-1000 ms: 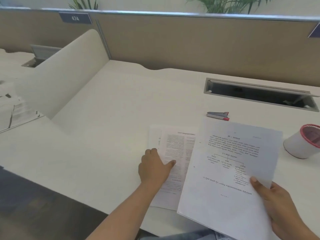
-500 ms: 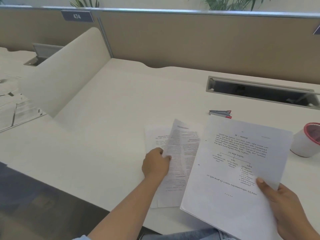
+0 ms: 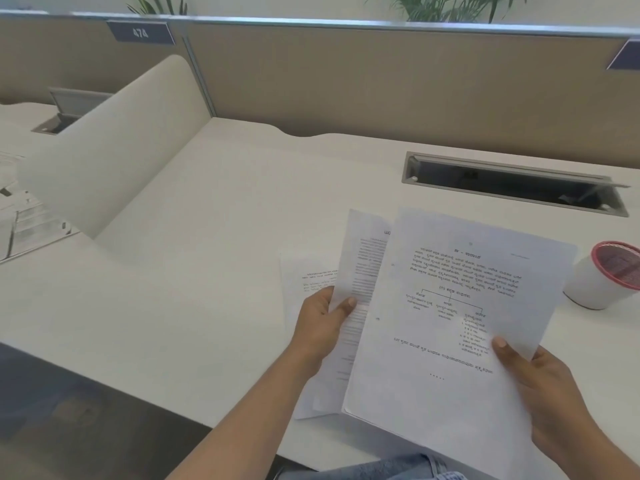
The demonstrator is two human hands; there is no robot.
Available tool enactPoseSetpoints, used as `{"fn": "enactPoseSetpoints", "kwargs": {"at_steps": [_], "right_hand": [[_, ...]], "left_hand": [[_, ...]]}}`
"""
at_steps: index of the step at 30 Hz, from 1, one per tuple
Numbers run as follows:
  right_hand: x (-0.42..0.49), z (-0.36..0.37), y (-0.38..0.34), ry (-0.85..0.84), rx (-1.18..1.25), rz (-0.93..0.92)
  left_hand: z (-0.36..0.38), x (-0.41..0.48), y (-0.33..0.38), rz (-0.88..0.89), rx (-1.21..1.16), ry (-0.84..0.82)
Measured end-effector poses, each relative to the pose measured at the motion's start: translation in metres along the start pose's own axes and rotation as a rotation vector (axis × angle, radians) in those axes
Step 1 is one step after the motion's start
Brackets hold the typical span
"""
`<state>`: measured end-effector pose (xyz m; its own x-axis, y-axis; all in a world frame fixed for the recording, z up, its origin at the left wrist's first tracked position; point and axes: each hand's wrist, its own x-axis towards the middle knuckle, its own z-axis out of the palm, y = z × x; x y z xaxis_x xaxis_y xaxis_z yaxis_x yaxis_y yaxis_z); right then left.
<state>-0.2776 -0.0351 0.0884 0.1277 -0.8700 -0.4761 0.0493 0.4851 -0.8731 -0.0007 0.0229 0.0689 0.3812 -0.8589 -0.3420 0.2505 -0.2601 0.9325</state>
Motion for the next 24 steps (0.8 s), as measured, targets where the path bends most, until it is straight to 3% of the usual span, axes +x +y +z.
{"fn": "enactPoseSetpoints", "kwargs": {"at_steps": [4,7,10,16,24], "right_hand": [[0.007,0.012,-0.005,-0.013,0.026,-0.003],[0.011,0.017,-0.005,-0.002,0.037,-0.018],[0.013,0.019,-0.003,-0.006,0.03,-0.013],[0.01,0.017,0.002,0.001,-0.001,0.009],[0.006,0.009,0.001,0.025,0.018,0.027]], "left_hand": [[0.0,0.001,0.001,-0.017,-0.022,0.019],[-0.015,0.007,-0.002,-0.021,0.076,0.24],[-0.039,0.02,-0.014,-0.074,0.332,0.426],[-0.051,0.032,-0.028,-0.151,0.946,0.599],[-0.045,0.045,-0.02,-0.236,0.798,0.458]]}}
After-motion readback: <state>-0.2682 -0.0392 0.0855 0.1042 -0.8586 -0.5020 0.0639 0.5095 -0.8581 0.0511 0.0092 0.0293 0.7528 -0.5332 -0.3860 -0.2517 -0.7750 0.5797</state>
